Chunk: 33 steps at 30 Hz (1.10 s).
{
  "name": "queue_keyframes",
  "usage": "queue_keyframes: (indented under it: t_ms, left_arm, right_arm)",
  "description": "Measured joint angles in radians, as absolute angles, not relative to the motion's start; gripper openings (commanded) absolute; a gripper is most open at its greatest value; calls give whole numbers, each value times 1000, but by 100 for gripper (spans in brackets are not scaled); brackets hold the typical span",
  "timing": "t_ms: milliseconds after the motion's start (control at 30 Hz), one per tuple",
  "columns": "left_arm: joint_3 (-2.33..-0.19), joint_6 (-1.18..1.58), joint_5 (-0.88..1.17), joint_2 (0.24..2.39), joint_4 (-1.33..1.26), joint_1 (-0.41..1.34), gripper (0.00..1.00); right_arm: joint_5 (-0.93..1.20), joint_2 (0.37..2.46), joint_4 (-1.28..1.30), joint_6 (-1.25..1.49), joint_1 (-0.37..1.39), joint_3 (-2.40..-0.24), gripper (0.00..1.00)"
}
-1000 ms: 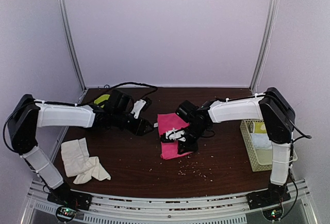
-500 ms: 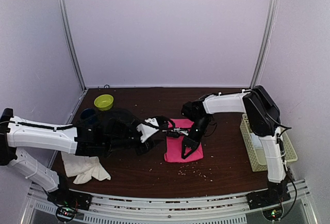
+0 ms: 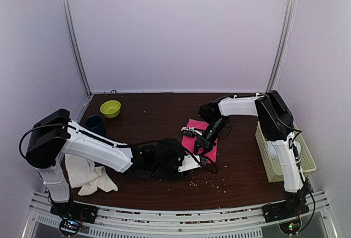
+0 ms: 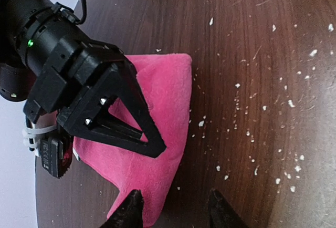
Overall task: Roll the towels
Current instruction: Roll the towel at the center of the board.
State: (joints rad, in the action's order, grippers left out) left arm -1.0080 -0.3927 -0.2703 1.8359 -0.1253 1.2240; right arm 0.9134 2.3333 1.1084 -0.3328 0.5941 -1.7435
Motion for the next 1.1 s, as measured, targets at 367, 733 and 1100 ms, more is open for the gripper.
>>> queue_keyframes:
  t_ms: [367, 733, 1100]
  left_arm:
    - [-1054, -482, -355, 1972, -195, 1212, 44]
    - [-1063, -553, -389, 2017, -283, 1182, 39]
    - [-1102, -554, -255, 2038, -261, 1142, 30]
  right_arm:
    - [925, 2326, 1096, -366, 591, -1727, 6]
    - [919, 2317, 1114, -430, 591, -1726, 19]
    - [909, 2299, 1234, -526, 563, -1803, 41]
